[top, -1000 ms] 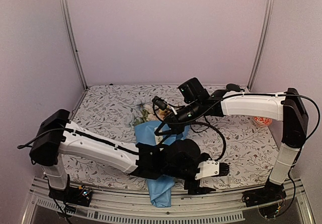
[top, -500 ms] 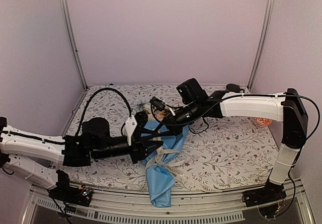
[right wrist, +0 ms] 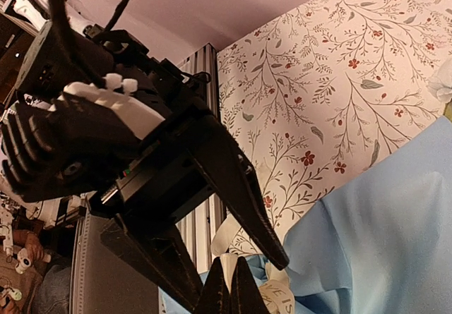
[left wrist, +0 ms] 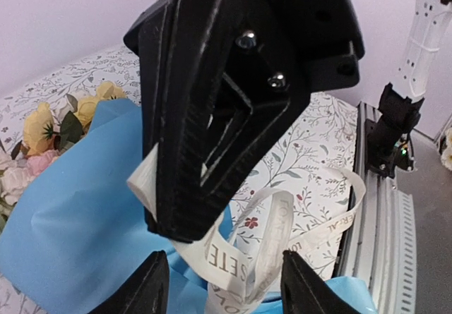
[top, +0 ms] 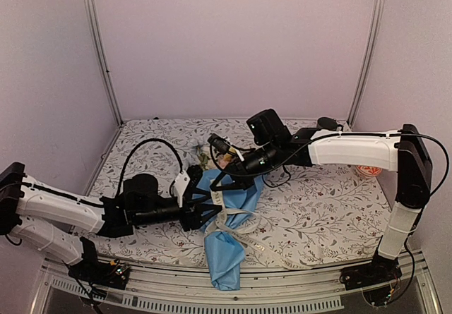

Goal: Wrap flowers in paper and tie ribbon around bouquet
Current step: Cross the half-tied ribbon over the folded bouquet.

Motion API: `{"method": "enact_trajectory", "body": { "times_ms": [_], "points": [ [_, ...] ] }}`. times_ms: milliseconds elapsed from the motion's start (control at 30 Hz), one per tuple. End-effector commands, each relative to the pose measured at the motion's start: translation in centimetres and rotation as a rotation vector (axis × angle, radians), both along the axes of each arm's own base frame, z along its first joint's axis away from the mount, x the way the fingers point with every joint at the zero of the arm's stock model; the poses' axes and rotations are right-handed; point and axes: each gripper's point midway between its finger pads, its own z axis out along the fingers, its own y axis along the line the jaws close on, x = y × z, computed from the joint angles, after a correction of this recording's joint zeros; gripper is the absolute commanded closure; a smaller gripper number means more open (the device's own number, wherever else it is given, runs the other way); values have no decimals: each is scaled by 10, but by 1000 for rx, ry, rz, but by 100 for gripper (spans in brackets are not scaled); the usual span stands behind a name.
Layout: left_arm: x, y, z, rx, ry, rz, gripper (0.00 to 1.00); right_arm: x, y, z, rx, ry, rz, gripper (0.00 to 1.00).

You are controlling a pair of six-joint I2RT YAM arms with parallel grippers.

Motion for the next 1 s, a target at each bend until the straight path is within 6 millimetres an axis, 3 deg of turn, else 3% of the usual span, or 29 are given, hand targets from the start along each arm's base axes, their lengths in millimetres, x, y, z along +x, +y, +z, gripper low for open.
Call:
{"method": "enact_trajectory", "body": {
  "times_ms": [0, 200, 233, 333, 400, 500, 600, 700, 733, 867, 967],
  "points": [
    [12, -6, 12, -80, -29, -6, 50, -12, 1, 7, 35, 4, 46, 100],
    [13, -12, 6, -84, -21, -26, 55, -17, 1, 5, 39, 18, 73, 100],
    [13, -11, 5, -86, -20, -23, 60, -17, 0, 5, 40, 18, 76, 100],
    [8, -11, 7, -116, -22, -40, 86, -17, 0, 5, 39, 15, 75, 100],
    [7, -10, 7, -126, -15, -43, 100, -15, 1, 4, 30, 8, 62, 93],
    [6, -7, 4, -144, 11, -31, 100, -4, -3, 2, -6, -26, -16, 71],
    [4, -2, -1, -176, 41, -20, 100, 12, -17, -5, -72, -75, -169, 63],
    [3, 2, -6, -200, 65, -13, 100, 14, -32, -6, -128, -137, -298, 63],
    [2, 2, -7, -207, 70, -16, 100, 6, -39, -17, -160, -151, -314, 63],
    [-1, 3, -7, -231, 81, -24, 100, -34, -40, -14, -110, -189, -275, 75],
    [0, 4, -7, -237, 81, -12, 100, -50, -40, -37, -133, -187, -272, 86]
  ]
}}
